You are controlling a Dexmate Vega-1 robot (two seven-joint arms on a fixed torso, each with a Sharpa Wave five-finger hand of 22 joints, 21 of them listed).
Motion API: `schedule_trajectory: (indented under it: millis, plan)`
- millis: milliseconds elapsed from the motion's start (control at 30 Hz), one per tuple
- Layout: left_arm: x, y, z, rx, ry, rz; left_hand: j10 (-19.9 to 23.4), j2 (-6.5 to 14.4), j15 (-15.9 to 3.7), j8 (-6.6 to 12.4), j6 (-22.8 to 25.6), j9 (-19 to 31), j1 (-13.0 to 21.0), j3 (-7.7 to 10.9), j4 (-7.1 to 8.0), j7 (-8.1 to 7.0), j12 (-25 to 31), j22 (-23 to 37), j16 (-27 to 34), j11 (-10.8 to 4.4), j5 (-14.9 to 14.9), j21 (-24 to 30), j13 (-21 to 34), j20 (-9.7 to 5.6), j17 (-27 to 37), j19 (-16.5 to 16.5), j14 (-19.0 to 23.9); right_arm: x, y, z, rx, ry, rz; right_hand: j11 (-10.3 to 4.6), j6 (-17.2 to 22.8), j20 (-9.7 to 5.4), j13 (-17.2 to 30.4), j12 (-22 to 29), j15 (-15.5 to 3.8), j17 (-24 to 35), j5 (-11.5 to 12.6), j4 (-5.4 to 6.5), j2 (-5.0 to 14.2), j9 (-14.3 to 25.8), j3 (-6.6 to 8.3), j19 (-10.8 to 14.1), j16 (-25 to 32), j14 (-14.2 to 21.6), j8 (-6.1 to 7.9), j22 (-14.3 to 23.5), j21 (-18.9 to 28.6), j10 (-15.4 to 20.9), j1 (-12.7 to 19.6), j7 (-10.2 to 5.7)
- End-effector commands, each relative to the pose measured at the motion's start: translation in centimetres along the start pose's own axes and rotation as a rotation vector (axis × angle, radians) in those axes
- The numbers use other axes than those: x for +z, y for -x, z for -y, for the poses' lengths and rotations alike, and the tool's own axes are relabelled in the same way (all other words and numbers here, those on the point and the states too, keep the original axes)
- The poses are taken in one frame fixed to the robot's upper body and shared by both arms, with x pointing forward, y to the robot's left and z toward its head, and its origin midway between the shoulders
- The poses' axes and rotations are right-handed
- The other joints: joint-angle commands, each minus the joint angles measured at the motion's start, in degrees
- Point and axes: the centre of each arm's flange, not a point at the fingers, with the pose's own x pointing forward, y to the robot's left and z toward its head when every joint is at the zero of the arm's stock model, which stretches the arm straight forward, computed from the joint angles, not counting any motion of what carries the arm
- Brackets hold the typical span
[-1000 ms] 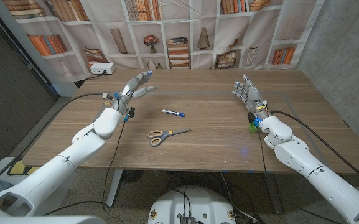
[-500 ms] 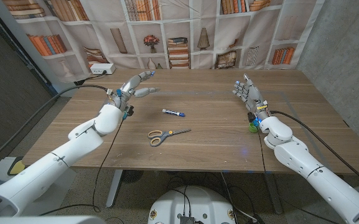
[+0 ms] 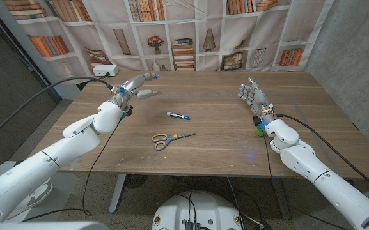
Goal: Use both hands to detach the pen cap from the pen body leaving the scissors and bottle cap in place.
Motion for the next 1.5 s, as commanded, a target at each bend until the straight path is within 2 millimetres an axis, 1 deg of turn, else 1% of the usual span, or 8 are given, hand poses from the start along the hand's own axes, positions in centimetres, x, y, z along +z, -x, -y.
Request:
schedule_trajectory:
  millis: [33,267,433,467,767,1200,1300,1500]
  plan:
    - [1.2,-0.8,-1.5,-0.059,-0.160,0.007,1.7,0.4,-4.91,0.79,2.2,0.3,0.2,-0.04,0.47,-0.09,0.4,0.1,-0.1,-0.31,-0.1,-0.2,0.1,-3.17,0.1,0.7,1.1,0.3,0.1,-0.2,0.006,0.015,-0.008,0.02,0.5,-1.42,0.2,0.4,-0.02,0.1,0.0,-0.25,0.01,0.2,0.24,0.7,0.1,0.7,0.16,0.2,0.1,0.5,0.7,-0.05]
    - [2.4,-1.5,-1.7,-0.099,-0.216,0.022,3.3,0.5,-5.02,1.00,4.0,0.3,0.2,-0.16,0.76,-0.50,0.4,0.1,-0.4,-0.65,-0.2,-0.7,0.1,-3.00,0.1,0.0,1.1,0.1,0.2,0.0,0.009,0.004,-0.006,0.02,0.5,-1.32,0.3,0.3,0.02,0.1,0.0,-0.31,0.07,0.3,0.28,0.7,0.1,0.8,0.12,0.2,0.1,0.6,0.9,-0.09]
    - [3.5,-1.7,-1.7,-0.112,-0.288,0.028,4.8,0.5,-5.27,1.03,5.1,0.3,0.2,-0.31,0.91,-1.49,0.4,0.1,-0.9,-1.08,-0.2,-1.4,0.1,-3.02,0.1,-1.4,0.2,-0.1,0.0,0.1,0.011,-0.007,-0.005,0.03,0.6,-1.28,0.3,0.3,0.02,0.1,0.0,-0.33,0.08,0.3,0.28,0.8,0.0,0.8,0.10,0.3,0.1,0.6,0.9,-0.12]
    - [3.7,-1.7,-1.7,-0.115,-0.305,0.028,5.2,0.4,-5.33,1.10,5.6,0.3,0.3,-0.33,0.91,-1.67,0.4,0.1,-0.9,-1.58,-0.2,-1.5,0.1,-3.02,0.1,-1.7,0.2,-0.1,-0.1,0.1,0.013,-0.006,-0.003,0.01,0.6,-1.28,0.3,0.3,0.03,0.1,0.0,-0.33,0.08,0.3,0.28,0.8,0.0,0.8,0.10,0.3,0.1,0.6,0.9,-0.17]
    - [5.1,-2.8,-1.0,-0.213,-0.414,0.043,6.9,-0.1,-6.25,1.24,7.6,0.2,0.5,-0.69,0.87,-2.56,0.1,0.0,-1.1,-2.81,-0.2,-2.3,0.1,-3.61,0.0,-3.7,-0.2,-0.3,-0.1,0.0,0.015,-0.016,-0.010,-0.01,0.7,-1.19,0.3,0.2,0.04,0.1,-0.1,-0.36,0.12,0.3,0.28,0.8,-0.1,0.9,0.06,0.3,0.0,0.6,0.9,-0.20]
    - [7.1,-4.6,-1.5,-0.343,-0.571,0.088,6.7,0.3,-6.39,0.27,6.8,0.3,1.5,-0.48,0.78,-3.01,-1.0,-0.1,-1.3,-3.47,0.0,-2.9,0.2,-2.60,0.0,-6.5,-1.6,-0.4,0.0,0.0,0.018,-0.016,-0.009,-0.09,0.8,-1.13,0.3,0.1,0.03,0.2,-0.2,-0.36,0.16,0.3,0.24,0.9,-0.1,0.9,0.02,0.3,-0.1,0.7,0.9,-0.19]
    - [7.2,-5.1,-1.5,-0.381,-0.565,0.101,6.9,0.6,-6.25,0.03,6.5,0.3,1.9,-0.30,0.74,-2.86,-1.1,-0.1,-1.3,-3.53,0.1,-2.9,0.2,-1.84,0.0,-6.9,-1.8,-0.4,0.0,0.1,0.019,-0.017,-0.009,-0.09,0.9,-1.12,0.3,0.1,0.03,0.2,-0.2,-0.35,0.17,0.3,0.23,0.9,-0.1,1.0,0.00,0.3,-0.1,0.8,0.9,-0.22]
    - [7.2,-6.2,-1.2,-0.482,-0.533,0.131,6.9,0.6,-6.44,-0.13,6.6,0.4,2.2,-0.29,0.67,-2.71,-1.3,-0.1,-1.2,-3.51,0.1,-2.8,0.3,-1.80,0.0,-7.1,-1.7,-0.4,0.0,0.2,0.021,-0.016,-0.011,-0.07,0.9,-1.09,0.3,0.1,0.02,0.2,-0.2,-0.35,0.18,0.3,0.21,1.0,-0.2,1.0,-0.04,0.3,-0.1,0.9,0.9,-0.23]
